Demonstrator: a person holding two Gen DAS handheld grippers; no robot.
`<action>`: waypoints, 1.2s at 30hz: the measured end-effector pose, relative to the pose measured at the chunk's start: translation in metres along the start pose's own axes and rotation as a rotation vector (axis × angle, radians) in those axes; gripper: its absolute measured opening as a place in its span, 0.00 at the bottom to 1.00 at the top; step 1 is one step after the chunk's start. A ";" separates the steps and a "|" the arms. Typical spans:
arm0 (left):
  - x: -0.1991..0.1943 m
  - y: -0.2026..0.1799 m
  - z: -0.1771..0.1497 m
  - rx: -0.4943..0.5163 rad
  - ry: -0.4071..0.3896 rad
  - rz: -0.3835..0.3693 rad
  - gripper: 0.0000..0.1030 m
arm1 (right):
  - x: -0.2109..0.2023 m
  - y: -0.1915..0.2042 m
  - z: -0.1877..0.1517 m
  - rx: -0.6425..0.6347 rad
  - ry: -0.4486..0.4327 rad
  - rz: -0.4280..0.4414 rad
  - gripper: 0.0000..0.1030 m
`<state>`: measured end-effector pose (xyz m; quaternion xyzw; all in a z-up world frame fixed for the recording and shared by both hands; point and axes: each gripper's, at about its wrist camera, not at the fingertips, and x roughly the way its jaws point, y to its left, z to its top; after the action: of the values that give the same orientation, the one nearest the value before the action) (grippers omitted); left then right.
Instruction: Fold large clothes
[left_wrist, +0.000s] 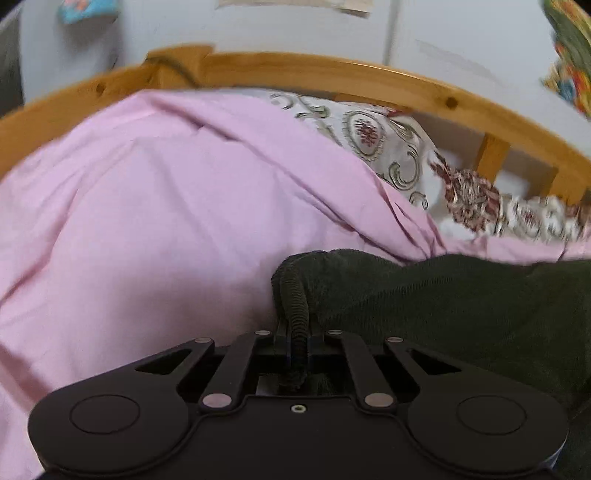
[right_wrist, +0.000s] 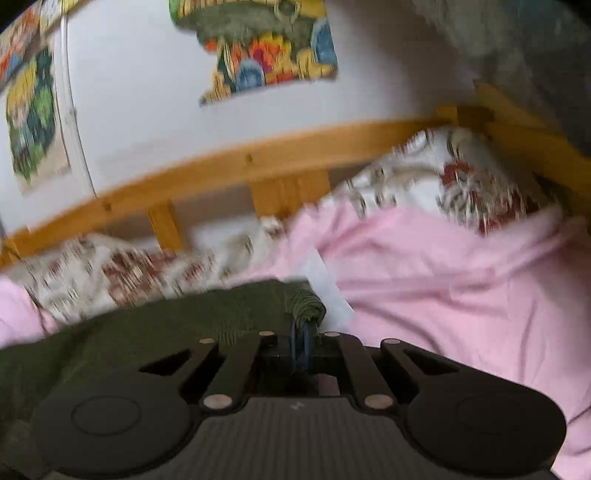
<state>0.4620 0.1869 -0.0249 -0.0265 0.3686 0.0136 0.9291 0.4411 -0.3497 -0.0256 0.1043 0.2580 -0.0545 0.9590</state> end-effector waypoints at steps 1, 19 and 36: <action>0.000 -0.007 -0.002 0.040 -0.014 0.020 0.07 | 0.003 0.001 -0.005 0.011 -0.001 -0.004 0.04; -0.035 -0.104 0.034 0.148 -0.314 0.025 0.88 | -0.010 0.149 0.011 -0.537 -0.301 -0.018 0.96; 0.055 -0.116 -0.049 0.251 -0.342 0.024 0.80 | 0.075 0.072 -0.045 -0.234 -0.197 -0.066 1.00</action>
<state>0.4734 0.0684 -0.0937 0.0965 0.2049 -0.0170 0.9739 0.4950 -0.2737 -0.0888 -0.0223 0.1707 -0.0656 0.9829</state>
